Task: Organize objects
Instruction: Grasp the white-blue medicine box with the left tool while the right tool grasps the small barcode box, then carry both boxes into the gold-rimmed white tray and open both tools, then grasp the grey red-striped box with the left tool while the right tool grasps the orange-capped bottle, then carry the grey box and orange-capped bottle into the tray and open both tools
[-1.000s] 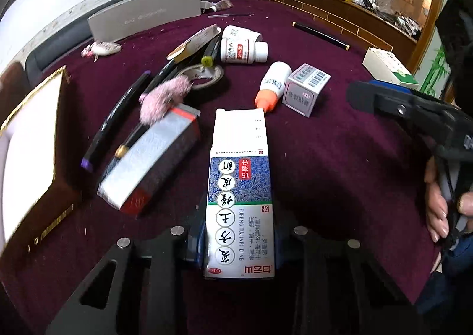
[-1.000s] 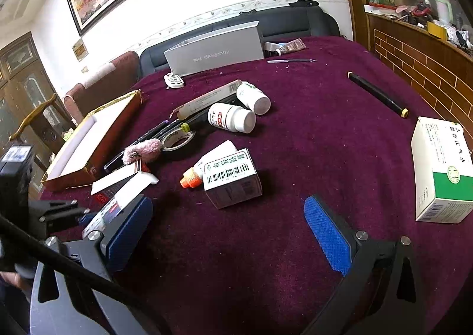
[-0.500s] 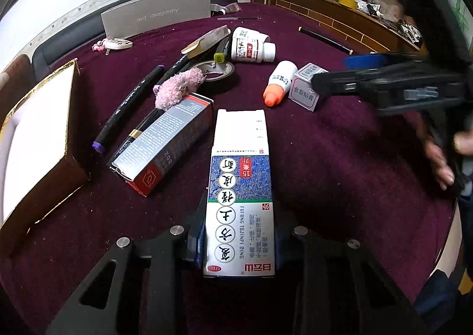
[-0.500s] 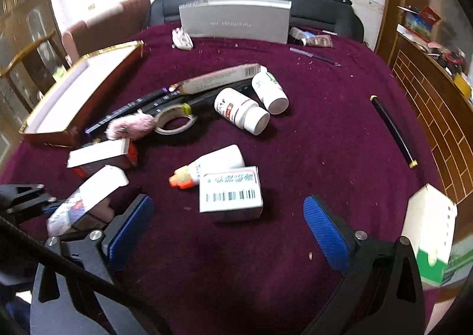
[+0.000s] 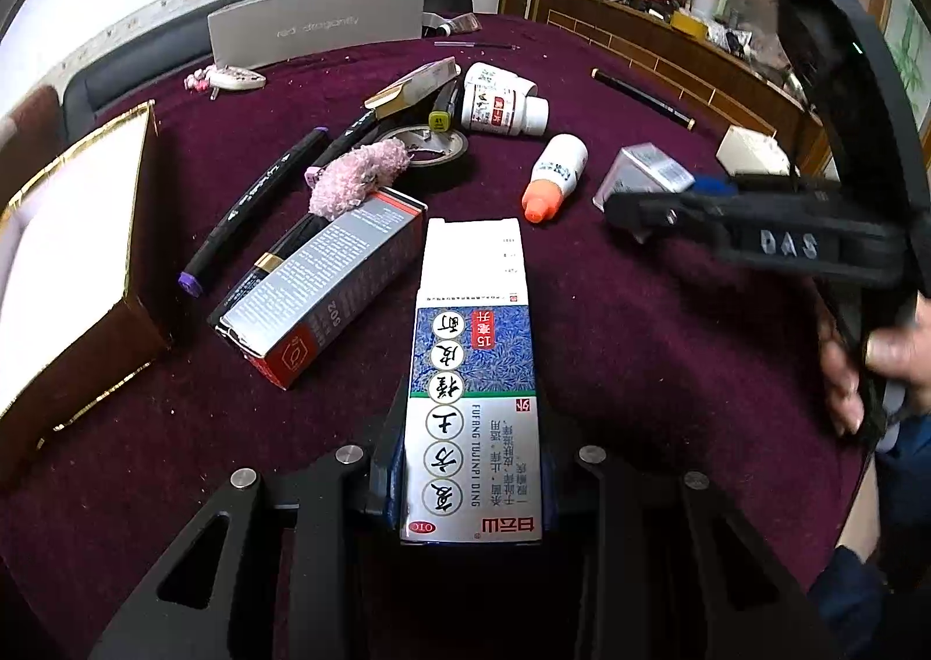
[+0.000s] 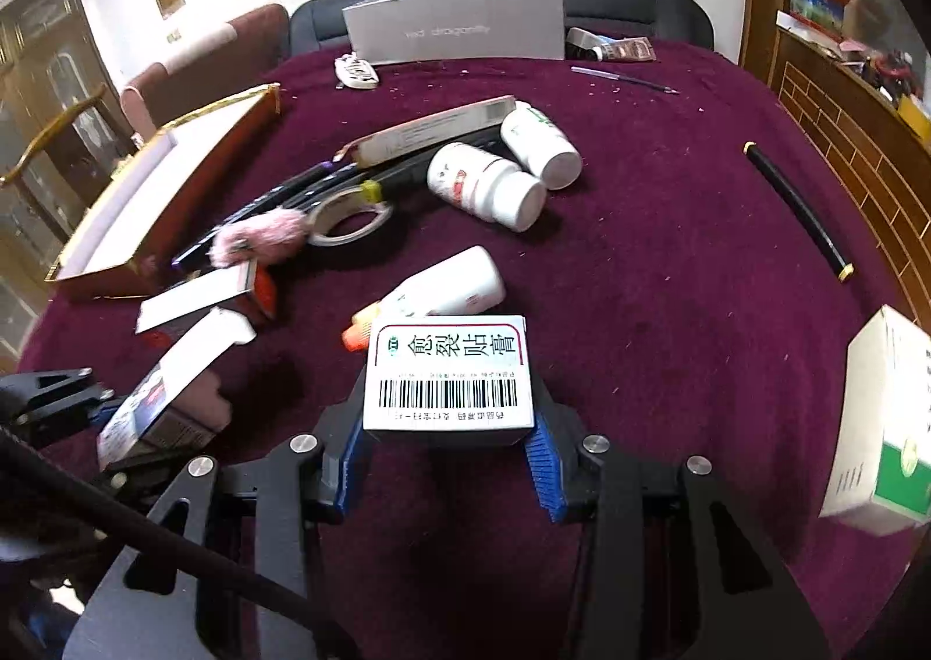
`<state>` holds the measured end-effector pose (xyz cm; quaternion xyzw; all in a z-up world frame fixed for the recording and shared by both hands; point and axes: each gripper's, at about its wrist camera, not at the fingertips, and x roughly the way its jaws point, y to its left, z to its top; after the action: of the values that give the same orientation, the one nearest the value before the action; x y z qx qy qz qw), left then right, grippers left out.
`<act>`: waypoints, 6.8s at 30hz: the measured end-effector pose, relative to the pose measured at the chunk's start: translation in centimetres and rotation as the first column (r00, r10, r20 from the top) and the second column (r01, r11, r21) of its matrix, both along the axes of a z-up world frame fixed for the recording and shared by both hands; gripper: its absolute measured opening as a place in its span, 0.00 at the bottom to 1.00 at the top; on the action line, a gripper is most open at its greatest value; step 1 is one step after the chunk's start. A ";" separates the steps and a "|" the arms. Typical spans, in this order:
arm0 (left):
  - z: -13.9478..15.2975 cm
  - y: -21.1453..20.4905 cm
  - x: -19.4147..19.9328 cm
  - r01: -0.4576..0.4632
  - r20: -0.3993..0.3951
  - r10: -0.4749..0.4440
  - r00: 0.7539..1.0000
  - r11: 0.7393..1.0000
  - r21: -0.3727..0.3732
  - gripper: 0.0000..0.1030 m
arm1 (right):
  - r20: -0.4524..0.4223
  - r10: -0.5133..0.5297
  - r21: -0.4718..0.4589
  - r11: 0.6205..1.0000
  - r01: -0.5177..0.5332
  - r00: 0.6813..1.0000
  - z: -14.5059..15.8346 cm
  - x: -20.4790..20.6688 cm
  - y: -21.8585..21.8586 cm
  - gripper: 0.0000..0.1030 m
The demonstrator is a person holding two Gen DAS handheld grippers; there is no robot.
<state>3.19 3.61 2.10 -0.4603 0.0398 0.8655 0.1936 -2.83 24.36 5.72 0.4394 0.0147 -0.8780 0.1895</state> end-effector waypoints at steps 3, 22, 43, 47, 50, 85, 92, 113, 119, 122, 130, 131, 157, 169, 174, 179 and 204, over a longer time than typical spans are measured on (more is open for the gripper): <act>0.4 -0.8 0.1 -0.019 -0.005 0.019 1.000 1.000 0.015 0.28 | -0.005 0.017 0.004 1.000 -0.017 1.000 0.1 0.6 -0.8 0.43; 6.6 -14.8 1.9 -0.270 -0.147 0.283 0.948 0.957 0.103 0.28 | 0.000 0.244 0.017 0.970 -0.244 0.970 4.6 1.7 -11.5 0.43; 3.9 -27.2 -6.6 -0.506 -0.050 0.510 0.858 0.859 0.076 0.28 | 0.109 0.392 -0.027 0.920 -0.391 0.913 8.2 -10.4 -33.1 0.43; 3.8 -27.7 -7.0 -0.518 -0.073 0.519 0.852 0.855 0.024 0.28 | 0.172 0.364 -0.065 0.932 -0.358 0.916 6.4 -15.2 -37.1 0.43; 3.4 -27.9 -8.1 -0.525 -0.069 0.524 0.849 0.851 -0.004 0.28 | 0.203 0.352 -0.100 0.936 -0.339 0.914 5.0 -17.6 -39.7 0.43; 1.8 -29.4 -9.6 -0.626 -0.001 0.627 0.779 0.779 0.038 0.30 | 0.207 0.393 -0.021 0.917 -0.398 0.896 -0.2 -22.8 -49.4 0.54; 2.3 -29.9 -9.2 -0.631 0.003 0.633 0.774 0.771 0.086 0.30 | 0.164 0.385 -0.037 0.923 -0.384 0.908 1.9 -22.0 -48.4 0.61; 6.2 -23.9 -4.1 -0.543 -0.136 0.542 0.829 0.839 0.035 0.31 | 0.171 0.367 -0.259 0.912 -0.318 0.914 5.8 -14.1 -33.5 0.61; 5.9 -19.2 -3.2 -0.431 -0.128 0.434 0.892 0.901 0.046 0.31 | 0.147 0.321 -0.309 0.913 -0.265 0.936 5.9 -10.4 -24.3 0.63; 5.7 -16.4 -2.9 -0.345 -0.116 0.349 0.930 0.937 0.052 0.31 | 0.139 0.284 -0.322 0.919 -0.228 0.949 5.4 -8.8 -19.5 0.63; 4.6 -7.1 -2.3 -0.040 -0.073 0.042 0.997 0.999 0.028 0.30 | 0.033 0.105 -0.279 0.956 -0.092 0.994 4.6 -6.5 -8.5 0.67; 4.5 -6.3 -2.2 -0.015 -0.068 0.016 0.998 1.000 0.018 0.30 | 0.017 0.085 -0.276 0.958 -0.077 0.996 4.4 -6.5 -7.6 0.68; 3.5 0.8 -4.2 0.086 -0.062 -0.106 0.992 0.962 -0.261 0.32 | 0.102 -0.008 -0.426 0.903 0.051 0.995 0.5 -7.8 0.6 0.69; 2.3 3.4 -3.2 0.070 -0.048 -0.084 0.995 0.965 -0.251 0.42 | 0.119 -0.040 -0.392 0.916 0.084 0.992 0.3 -7.7 0.8 0.69; 3.4 1.5 -2.7 -0.017 -0.036 0.012 0.999 0.989 -0.146 0.15 | 0.177 -0.092 -0.341 0.928 0.148 0.980 0.2 -6.9 1.3 0.69; 3.8 0.9 -1.6 -0.048 -0.047 0.040 0.998 0.984 -0.171 0.08 | 0.255 -0.138 -0.293 0.932 0.212 0.957 -0.9 -5.4 1.8 0.69; 1.5 1.7 -4.1 -0.072 -0.026 0.068 0.997 0.976 -0.204 0.21 | 0.027 -0.062 -0.140 0.988 0.065 0.998 -1.6 -6.0 -2.4 0.23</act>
<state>-0.90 5.36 3.57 -0.4707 0.1140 0.8674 0.1143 -8.86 22.00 4.12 0.4349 -0.0633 -0.8774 0.1923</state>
